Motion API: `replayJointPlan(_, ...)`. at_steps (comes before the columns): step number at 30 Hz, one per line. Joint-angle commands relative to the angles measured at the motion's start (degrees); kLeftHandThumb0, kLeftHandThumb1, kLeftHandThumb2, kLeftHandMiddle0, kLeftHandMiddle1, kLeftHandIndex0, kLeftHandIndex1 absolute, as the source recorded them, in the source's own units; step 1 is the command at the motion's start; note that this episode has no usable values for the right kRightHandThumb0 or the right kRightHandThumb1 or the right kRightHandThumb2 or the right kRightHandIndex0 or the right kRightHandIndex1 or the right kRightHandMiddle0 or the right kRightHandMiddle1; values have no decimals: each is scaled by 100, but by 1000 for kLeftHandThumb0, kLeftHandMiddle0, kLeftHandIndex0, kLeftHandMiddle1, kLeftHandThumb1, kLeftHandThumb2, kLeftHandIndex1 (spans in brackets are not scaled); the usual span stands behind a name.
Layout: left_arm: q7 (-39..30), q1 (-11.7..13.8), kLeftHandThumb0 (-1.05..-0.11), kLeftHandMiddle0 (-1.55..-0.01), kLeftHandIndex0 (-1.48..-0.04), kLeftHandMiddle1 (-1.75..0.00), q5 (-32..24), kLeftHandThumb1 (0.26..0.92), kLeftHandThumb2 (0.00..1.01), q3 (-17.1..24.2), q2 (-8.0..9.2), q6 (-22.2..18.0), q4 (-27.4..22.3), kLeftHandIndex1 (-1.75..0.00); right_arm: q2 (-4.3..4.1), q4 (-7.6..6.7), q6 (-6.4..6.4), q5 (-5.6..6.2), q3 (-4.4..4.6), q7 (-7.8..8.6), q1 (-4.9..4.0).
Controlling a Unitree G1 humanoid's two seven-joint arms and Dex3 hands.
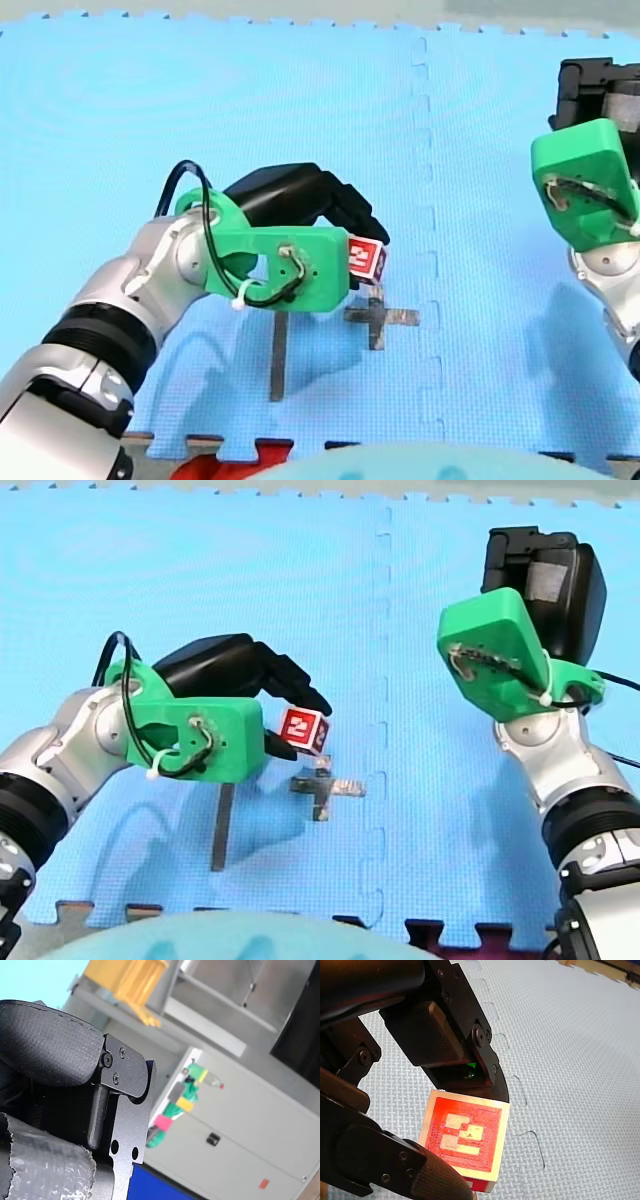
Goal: Stack cube left
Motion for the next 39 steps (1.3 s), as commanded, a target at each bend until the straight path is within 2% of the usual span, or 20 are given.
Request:
replayJointPlan(1, -32, -41, -471, -1036, -1333, -1746, 5, 759, 0, 7, 40, 13, 8, -2, -39, -74, -16, 7, -13, -6, 26)
replayJointPlan(5, -76, -44, -474, -1035, -1334, -1746, 3, 757, 0, 8, 67, 18, -32, -2, -35, -134, 23, 7, -18, -3, 9)
replayJointPlan(8, -91, -36, -475, -1034, -1334, -1746, -2, 757, 0, 9, 64, 24, -38, -2, -21, -137, 0, 3, -20, -29, -15)
replayJointPlan(17, -207, -66, -474, -1035, -1335, -1746, -20, 755, 0, -14, -58, 36, 75, -2, 13, -150, -18, 22, -34, -49, -29)
replayJointPlan(25, -180, -90, -464, -1039, -1343, -1746, 14, 752, 0, -39, -111, 30, 187, -5, -21, -195, 93, -2, -39, -97, -36)
replayJointPlan(32, -216, -89, -456, -1037, -1370, -1746, 20, 753, 0, -65, -232, 182, 251, -18, -15, -251, 109, 28, -57, -60, -26)
replayJointPlan(39, -447, -42, -441, -1051, -1400, -1746, -113, 754, 1, -6, -338, 277, 268, -34, -8, -244, 127, 14, -52, -73, -26)
